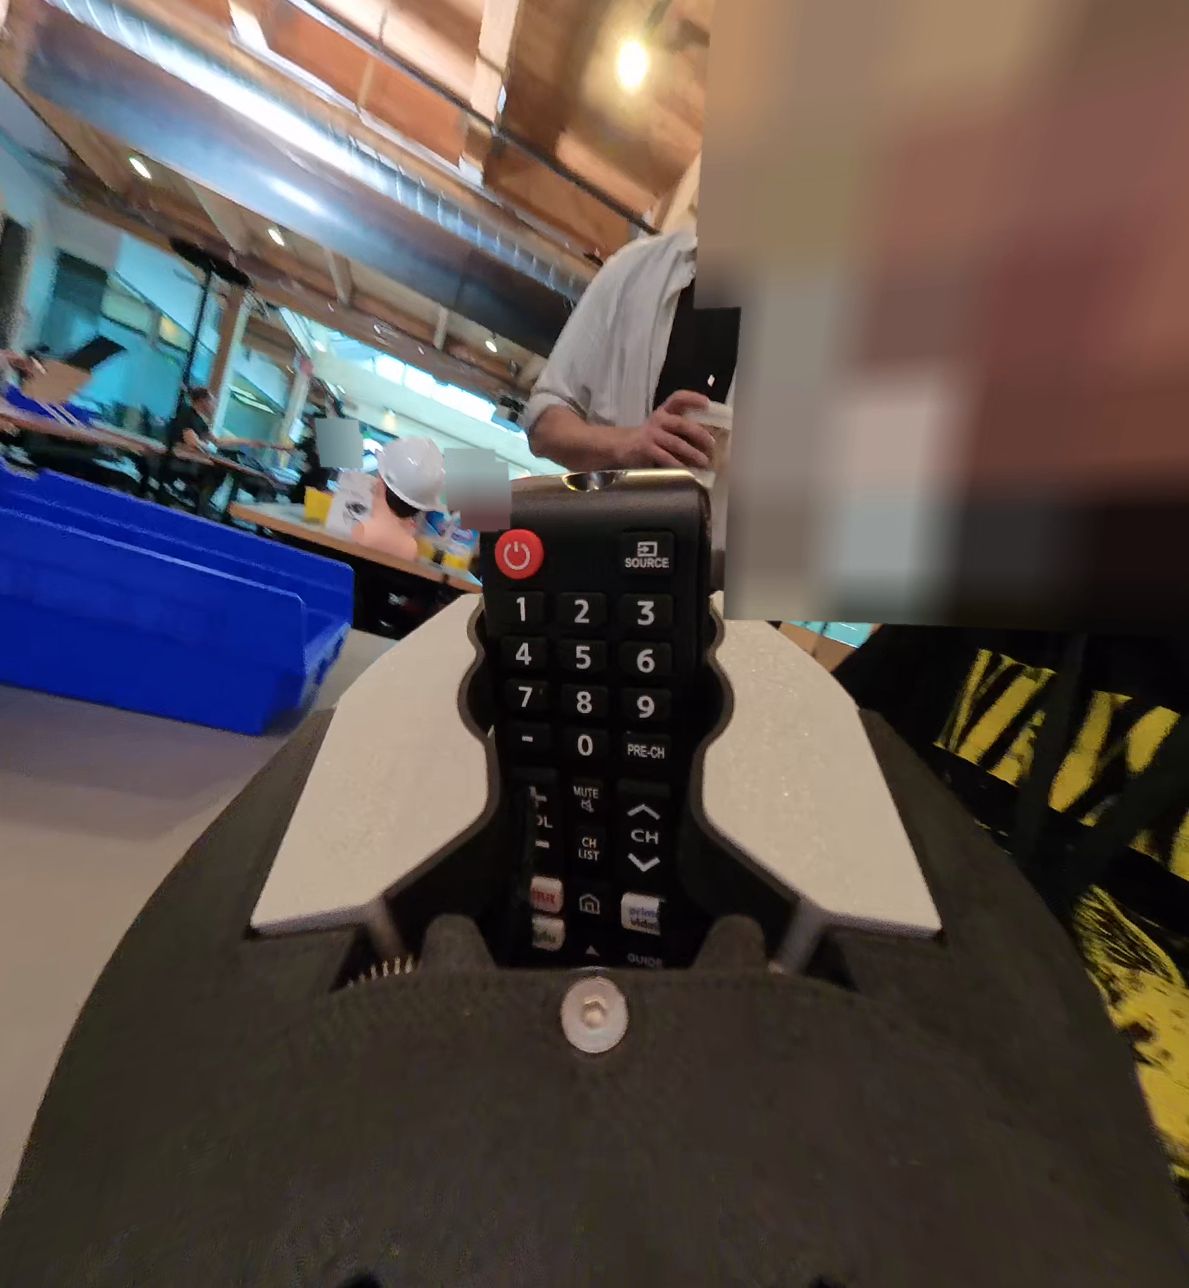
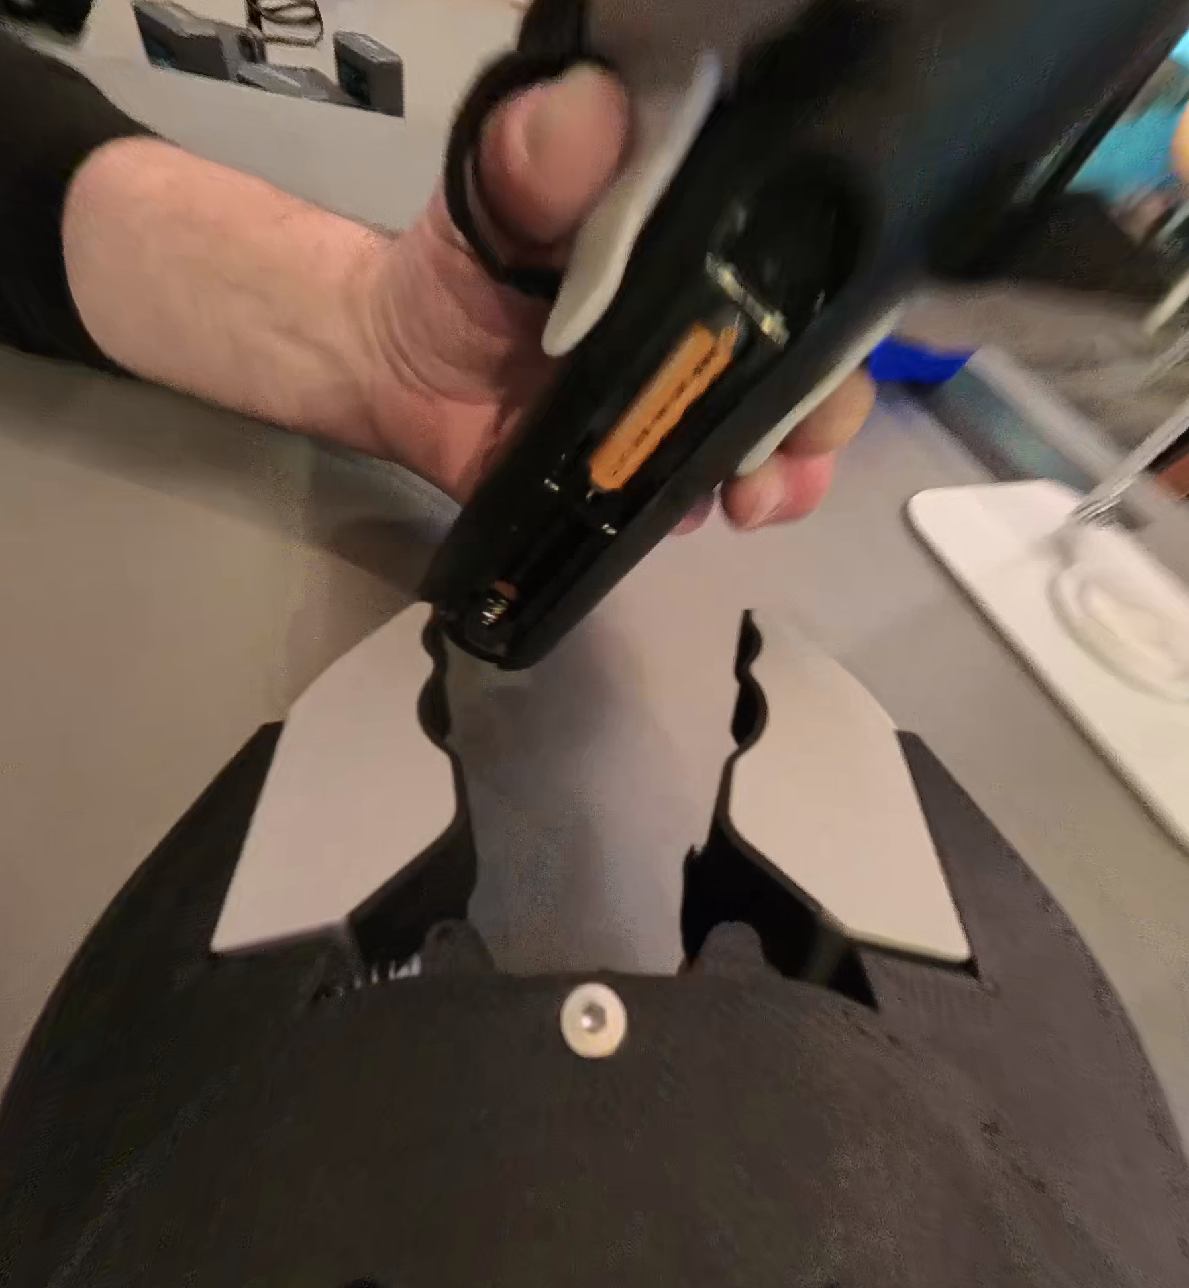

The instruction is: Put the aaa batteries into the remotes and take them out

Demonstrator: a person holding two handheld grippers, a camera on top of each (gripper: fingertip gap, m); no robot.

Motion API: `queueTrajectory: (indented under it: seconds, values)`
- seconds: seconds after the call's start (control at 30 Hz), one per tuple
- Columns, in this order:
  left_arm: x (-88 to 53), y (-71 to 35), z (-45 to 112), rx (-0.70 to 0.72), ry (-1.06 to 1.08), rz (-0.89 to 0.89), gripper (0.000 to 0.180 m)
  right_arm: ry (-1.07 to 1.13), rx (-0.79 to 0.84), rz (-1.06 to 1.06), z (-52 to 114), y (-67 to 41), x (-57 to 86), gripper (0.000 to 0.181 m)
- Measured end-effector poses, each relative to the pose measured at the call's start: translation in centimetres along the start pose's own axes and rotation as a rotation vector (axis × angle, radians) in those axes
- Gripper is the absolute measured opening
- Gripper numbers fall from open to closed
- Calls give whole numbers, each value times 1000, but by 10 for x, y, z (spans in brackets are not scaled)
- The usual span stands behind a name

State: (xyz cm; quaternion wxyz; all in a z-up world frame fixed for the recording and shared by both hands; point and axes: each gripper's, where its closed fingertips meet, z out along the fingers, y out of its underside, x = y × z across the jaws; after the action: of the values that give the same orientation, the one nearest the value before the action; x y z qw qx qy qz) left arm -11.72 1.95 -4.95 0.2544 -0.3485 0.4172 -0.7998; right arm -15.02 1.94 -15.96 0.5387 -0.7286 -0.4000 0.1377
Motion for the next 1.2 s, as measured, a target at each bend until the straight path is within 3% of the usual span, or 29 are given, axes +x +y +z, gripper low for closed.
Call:
queueTrajectory:
  seconds: [0.07,0.13,0.33,0.47,0.73,1.0,1.2]
  values:
    - [-1,-8,3,33,-38,46,58,-39,3,129,7,-5,-4,93]
    - [3,-12,8,46,-47,86,58,-75,0,230,14,-9,-8,93]
    - [24,-22,30,58,-30,183,58,-184,-50,275,27,-10,-24,61]
    - [22,-26,30,44,-43,188,56,-200,-17,307,19,-12,-20,58]
    - [-3,-26,20,-109,-215,237,51,-24,-138,248,-3,7,8,58]
    - [-23,-27,14,-260,-405,267,38,104,-92,235,-12,8,23,58]
    - [-30,-26,17,-281,-429,221,28,168,-24,242,-14,7,36,52]
